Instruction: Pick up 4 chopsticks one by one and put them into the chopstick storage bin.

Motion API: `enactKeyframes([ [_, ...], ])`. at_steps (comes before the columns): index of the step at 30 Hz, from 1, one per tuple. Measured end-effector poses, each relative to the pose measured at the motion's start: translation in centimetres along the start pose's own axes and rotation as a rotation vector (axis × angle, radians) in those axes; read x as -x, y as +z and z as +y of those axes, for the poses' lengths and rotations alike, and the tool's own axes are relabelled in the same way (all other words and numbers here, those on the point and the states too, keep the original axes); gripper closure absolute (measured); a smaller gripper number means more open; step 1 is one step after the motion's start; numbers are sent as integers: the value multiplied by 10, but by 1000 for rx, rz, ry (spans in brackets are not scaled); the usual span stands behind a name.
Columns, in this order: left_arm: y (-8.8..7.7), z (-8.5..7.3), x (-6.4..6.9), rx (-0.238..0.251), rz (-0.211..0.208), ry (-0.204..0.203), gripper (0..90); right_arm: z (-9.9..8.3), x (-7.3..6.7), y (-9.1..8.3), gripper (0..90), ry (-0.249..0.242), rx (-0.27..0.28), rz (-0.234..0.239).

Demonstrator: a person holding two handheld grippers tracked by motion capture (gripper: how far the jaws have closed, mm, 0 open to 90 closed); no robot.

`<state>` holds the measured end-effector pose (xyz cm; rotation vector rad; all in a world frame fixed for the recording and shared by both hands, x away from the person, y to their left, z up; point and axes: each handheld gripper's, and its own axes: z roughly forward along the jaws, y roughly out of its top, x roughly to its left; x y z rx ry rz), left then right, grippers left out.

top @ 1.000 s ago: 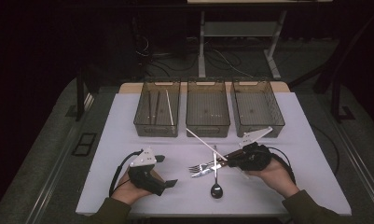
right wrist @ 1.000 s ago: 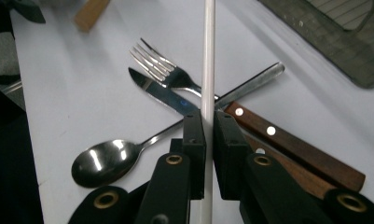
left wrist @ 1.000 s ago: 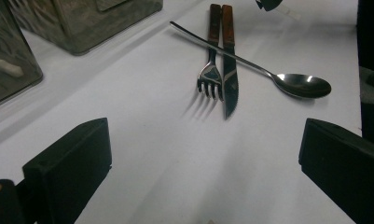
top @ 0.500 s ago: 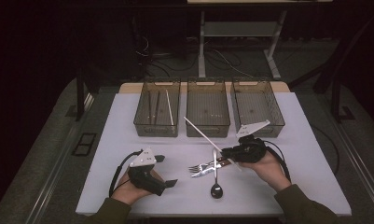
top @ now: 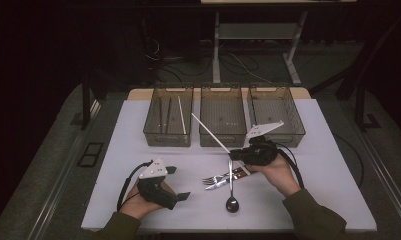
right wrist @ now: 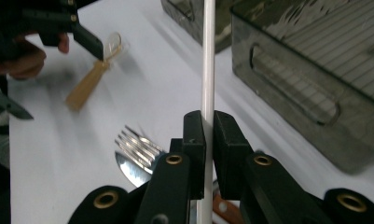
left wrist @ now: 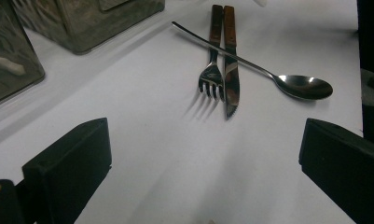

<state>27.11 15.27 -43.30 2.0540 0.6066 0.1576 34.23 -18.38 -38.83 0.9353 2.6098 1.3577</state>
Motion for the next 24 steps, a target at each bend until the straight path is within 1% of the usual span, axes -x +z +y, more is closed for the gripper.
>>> enactKeyframes([
  [3, 0, 0, 0, -1, -3, -3, 3, 7, 1, 3, 840, 8, 17, -3],
  [8, 1, 0, 0, -3, -8, -7, 0, 22, 0, 10, 840, -4, 23, -21],
  [16, 0, 0, 0, -2, 3, -6, 0, 50, -1, 17, 840, -9, 49, -35],
  [24, 0, 0, -1, -4, 4, -8, 0, 80, -3, 33, 840, -3, 76, -42],
])
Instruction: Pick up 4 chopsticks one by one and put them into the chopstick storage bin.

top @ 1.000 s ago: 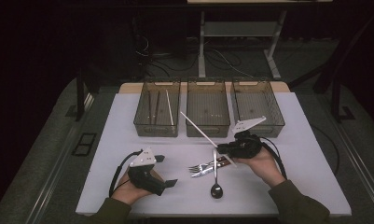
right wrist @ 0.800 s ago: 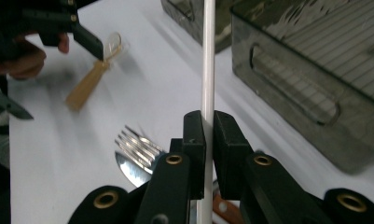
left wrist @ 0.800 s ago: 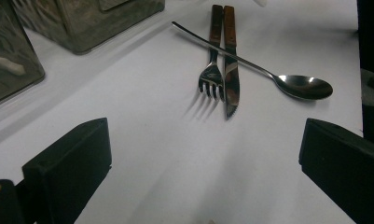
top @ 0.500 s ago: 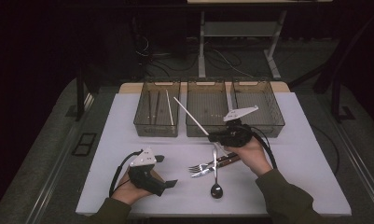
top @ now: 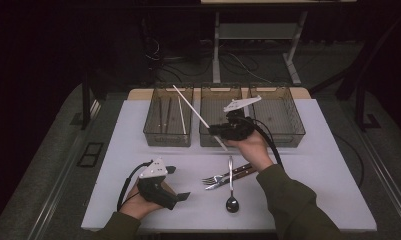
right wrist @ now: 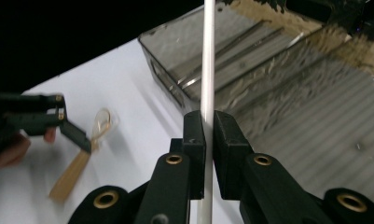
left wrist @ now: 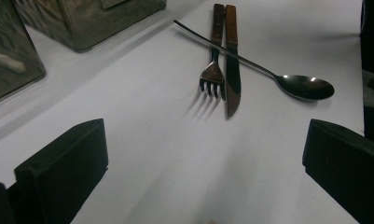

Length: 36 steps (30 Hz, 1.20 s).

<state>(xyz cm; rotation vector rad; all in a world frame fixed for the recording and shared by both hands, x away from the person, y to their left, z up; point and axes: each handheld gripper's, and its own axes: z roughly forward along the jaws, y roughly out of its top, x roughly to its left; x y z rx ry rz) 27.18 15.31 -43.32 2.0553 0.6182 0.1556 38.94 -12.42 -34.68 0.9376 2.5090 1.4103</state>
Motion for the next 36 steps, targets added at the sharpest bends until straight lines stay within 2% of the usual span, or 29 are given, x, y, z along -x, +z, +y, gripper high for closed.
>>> enactKeyframes([
  [16, -1, 1, 0, 13, -10, 1, 0, 44, 0, 44, 840, 12, 37, -41],
  [25, -2, 1, 0, 14, -11, 0, 0, 65, 0, 74, 840, 16, 26, -62],
  [36, -2, 1, 0, 26, -13, -5, 0, 79, -4, 107, 840, 3, -2, -89],
])
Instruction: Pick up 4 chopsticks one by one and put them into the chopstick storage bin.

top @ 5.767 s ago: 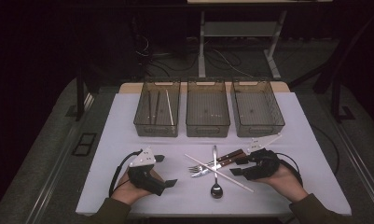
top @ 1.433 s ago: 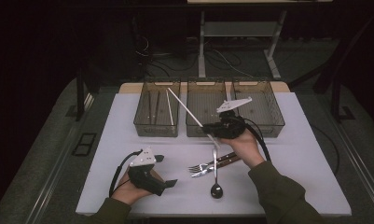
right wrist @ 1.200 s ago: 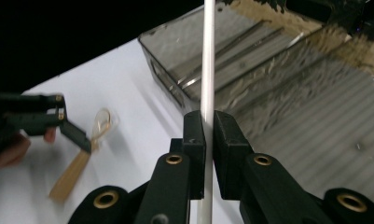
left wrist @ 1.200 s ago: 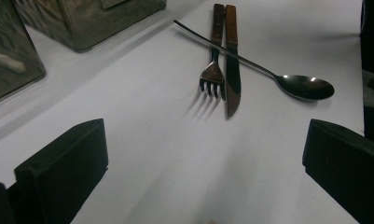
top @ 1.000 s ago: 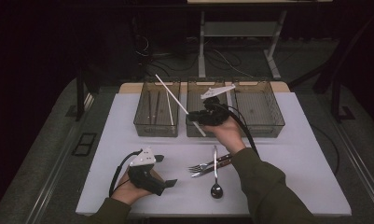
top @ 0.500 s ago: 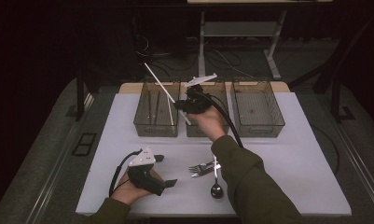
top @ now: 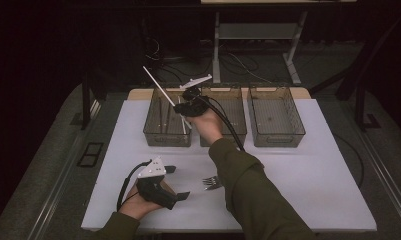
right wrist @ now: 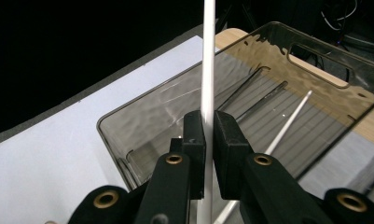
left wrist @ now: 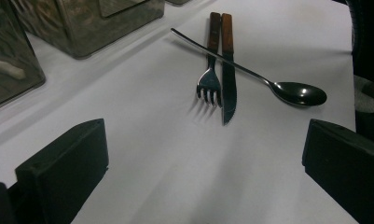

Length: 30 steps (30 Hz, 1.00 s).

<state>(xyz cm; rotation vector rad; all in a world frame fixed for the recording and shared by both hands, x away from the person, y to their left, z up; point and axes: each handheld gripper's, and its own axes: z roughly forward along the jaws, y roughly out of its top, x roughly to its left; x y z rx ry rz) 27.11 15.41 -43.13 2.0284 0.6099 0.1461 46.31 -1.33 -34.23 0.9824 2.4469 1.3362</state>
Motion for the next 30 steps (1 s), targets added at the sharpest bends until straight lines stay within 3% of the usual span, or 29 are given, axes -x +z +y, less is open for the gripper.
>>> enactKeyframes([
  [14, 0, 0, 0, -1, -8, 3, 0, -14, -1, 36, 839, 23, -65, -12],
  [20, 0, 0, 0, 0, -11, 4, 0, -19, -5, 46, 836, 1, -114, -69],
  [23, 0, 0, 0, 0, -11, 4, 0, -19, -6, 47, 771, 2, -132, -71],
  [30, 0, 1, 0, -1, -9, 5, 0, -16, -5, 39, 649, 14, -118, -51],
])
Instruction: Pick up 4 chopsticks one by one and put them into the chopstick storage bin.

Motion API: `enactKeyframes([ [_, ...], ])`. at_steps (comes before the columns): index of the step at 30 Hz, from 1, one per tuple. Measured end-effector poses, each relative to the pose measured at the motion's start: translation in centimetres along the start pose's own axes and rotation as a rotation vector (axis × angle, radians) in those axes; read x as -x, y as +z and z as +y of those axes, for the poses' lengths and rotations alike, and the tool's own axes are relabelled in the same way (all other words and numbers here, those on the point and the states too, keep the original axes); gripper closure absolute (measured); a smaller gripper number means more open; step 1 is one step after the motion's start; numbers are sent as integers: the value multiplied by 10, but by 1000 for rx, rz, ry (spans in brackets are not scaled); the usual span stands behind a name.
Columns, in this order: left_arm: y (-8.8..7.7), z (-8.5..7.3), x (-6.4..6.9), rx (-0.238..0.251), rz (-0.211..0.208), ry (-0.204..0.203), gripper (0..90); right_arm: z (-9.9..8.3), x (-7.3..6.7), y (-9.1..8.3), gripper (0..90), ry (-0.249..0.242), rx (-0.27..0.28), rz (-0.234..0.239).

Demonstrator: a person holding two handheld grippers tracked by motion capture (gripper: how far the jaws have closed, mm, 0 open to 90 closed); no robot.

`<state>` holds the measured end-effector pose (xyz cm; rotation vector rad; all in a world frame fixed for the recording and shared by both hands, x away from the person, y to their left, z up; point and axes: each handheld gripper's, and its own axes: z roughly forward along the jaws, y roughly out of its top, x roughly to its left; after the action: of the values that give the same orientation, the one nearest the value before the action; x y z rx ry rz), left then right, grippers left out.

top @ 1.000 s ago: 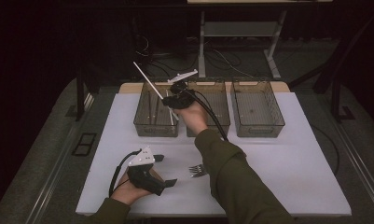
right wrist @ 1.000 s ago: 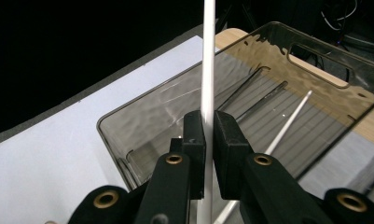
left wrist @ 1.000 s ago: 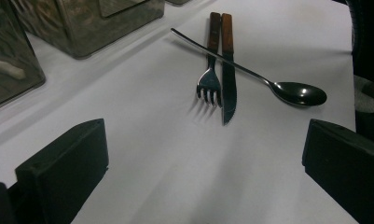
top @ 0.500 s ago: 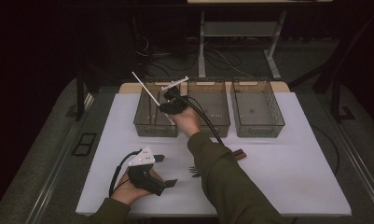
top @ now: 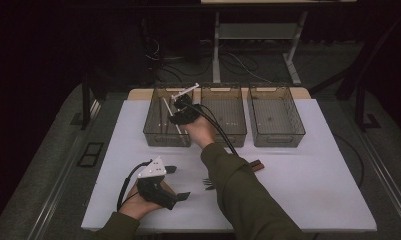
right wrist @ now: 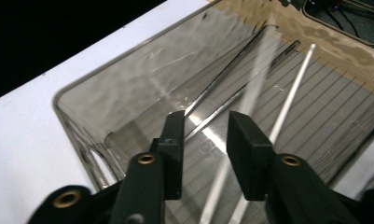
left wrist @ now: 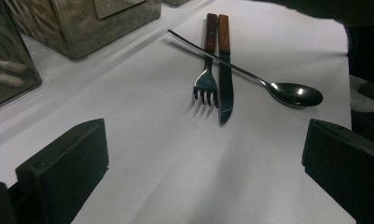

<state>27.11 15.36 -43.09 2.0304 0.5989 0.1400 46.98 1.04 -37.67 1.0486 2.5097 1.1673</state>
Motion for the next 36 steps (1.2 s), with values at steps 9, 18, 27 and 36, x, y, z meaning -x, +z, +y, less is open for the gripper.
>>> enactKeyframes([
  [9, 0, 0, 0, -4, 2, 5, 0, -5, 1, -22, 504, -8, 21, 60],
  [18, -1, 0, -1, -2, 7, 4, 0, -22, 10, -58, 384, -40, 30, 98],
  [27, -1, -1, -3, -1, 20, -3, 0, -47, 20, -92, 319, -60, 73, 125],
  [36, 0, -1, -2, -11, 28, -4, 0, -88, 25, -115, 287, -70, 110, 157],
])
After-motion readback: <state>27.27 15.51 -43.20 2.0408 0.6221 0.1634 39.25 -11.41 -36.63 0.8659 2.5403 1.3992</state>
